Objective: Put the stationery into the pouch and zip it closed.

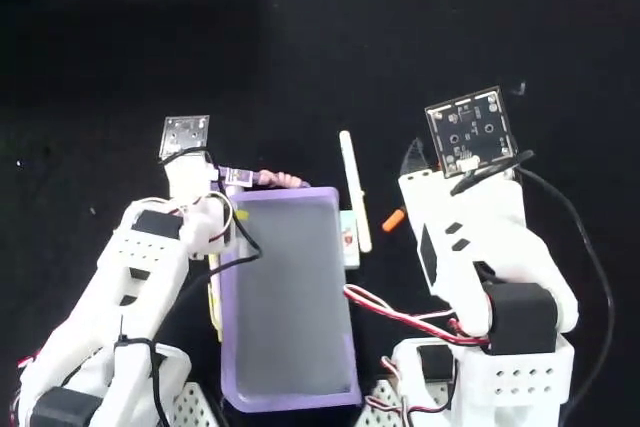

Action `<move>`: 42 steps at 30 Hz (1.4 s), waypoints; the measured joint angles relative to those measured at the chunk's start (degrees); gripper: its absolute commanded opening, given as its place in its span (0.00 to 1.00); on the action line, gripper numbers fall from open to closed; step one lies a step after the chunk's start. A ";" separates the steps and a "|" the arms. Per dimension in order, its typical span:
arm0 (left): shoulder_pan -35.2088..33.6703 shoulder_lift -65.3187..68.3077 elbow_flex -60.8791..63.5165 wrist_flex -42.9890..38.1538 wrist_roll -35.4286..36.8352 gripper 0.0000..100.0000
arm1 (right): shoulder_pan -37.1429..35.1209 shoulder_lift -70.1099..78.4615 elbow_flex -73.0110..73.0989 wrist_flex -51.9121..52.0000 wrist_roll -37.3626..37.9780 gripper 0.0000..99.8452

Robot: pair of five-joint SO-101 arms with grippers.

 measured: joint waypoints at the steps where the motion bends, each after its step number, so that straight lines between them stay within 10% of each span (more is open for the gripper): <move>1: 0.18 0.00 0.00 0.00 0.00 0.21 | 0.00 0.00 0.00 0.00 0.00 0.29; 15: 2.20 11.34 -1.32 -20.22 3.69 0.21 | 0.00 0.00 0.00 0.00 0.00 0.29; 30: -2.55 18.99 -15.38 -6.42 3.96 0.21 | 0.00 0.00 3.52 -3.69 0.00 0.29; 42: -3.16 18.99 -18.46 -13.19 3.96 0.21 | 0.00 0.00 3.52 -3.78 0.00 0.29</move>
